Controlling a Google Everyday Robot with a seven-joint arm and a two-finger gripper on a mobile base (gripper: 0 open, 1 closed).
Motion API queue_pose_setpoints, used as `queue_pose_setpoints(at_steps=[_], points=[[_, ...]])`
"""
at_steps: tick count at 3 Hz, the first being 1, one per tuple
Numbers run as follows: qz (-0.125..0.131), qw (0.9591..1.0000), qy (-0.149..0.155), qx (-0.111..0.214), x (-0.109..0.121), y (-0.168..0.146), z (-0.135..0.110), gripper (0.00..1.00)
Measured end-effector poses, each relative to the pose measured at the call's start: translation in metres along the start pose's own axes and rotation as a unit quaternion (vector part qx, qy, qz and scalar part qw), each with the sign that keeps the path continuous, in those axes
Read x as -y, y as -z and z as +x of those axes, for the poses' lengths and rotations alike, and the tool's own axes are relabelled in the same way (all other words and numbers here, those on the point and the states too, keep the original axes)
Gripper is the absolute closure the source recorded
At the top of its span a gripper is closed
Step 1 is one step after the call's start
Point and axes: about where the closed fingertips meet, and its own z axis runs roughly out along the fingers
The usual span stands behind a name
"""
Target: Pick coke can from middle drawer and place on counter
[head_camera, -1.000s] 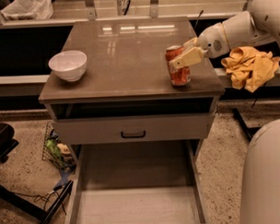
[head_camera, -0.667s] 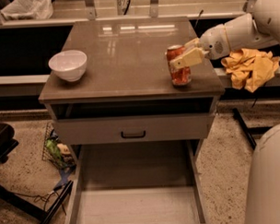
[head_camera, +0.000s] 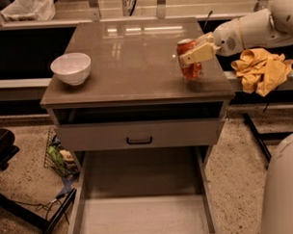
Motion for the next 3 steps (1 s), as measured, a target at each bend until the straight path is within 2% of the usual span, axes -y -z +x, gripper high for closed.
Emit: queue_pose_setpoints(at_steps=[1, 2, 3], points=[[0.056, 0.9978, 0.001, 0.034, 0.0253, 0.0208, -0.0263, 1.00], [0.056, 0.9978, 0.001, 0.034, 0.0253, 0.0207, -0.0263, 1.00], [0.069, 0.9959, -0.001, 0.058, 0.0292, 0.0137, -0.0285, 1.00]])
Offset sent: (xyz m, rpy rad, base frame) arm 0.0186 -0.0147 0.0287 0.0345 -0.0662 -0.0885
